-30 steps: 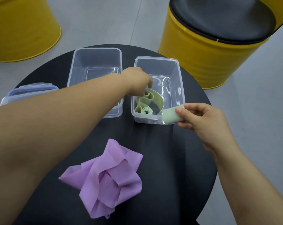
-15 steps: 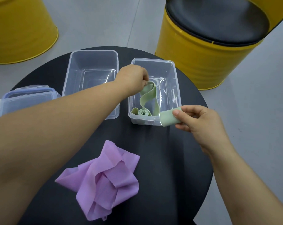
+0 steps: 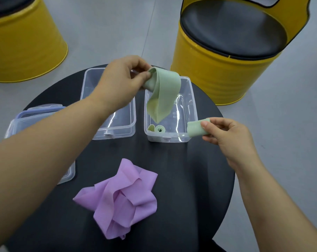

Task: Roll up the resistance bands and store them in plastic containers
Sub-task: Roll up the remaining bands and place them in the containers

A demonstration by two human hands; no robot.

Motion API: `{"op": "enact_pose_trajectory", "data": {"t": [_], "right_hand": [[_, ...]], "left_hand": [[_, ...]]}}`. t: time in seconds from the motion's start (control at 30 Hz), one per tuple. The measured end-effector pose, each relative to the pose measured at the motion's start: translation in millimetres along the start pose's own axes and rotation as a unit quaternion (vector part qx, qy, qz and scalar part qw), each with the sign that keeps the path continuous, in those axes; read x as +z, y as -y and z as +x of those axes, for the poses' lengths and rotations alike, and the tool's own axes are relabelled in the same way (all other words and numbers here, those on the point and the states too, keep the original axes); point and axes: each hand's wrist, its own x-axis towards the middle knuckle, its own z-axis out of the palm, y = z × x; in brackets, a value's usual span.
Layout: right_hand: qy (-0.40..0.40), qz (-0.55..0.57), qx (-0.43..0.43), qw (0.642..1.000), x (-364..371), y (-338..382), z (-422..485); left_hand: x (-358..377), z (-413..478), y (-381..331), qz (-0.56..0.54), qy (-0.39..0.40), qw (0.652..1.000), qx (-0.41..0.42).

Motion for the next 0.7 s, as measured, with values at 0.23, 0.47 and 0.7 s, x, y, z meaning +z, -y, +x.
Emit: {"op": "enact_pose_trajectory", "data": {"t": [0.23,0.47,0.7], "right_hand": [[0.016,-0.027,-0.006,0.999,8,-3,-12],[0.018,-0.038,-0.009,0.999,11,-10,-18],[0.024,-0.137,-0.070,0.988,17,6,18]], "left_hand": [[4,-83,15,0.157,0.215,0.962,-0.060],[57,-113,57,0.296,0.302,0.905,-0.051],[60,-102,52,0.290,0.269,0.918,-0.023]]}}
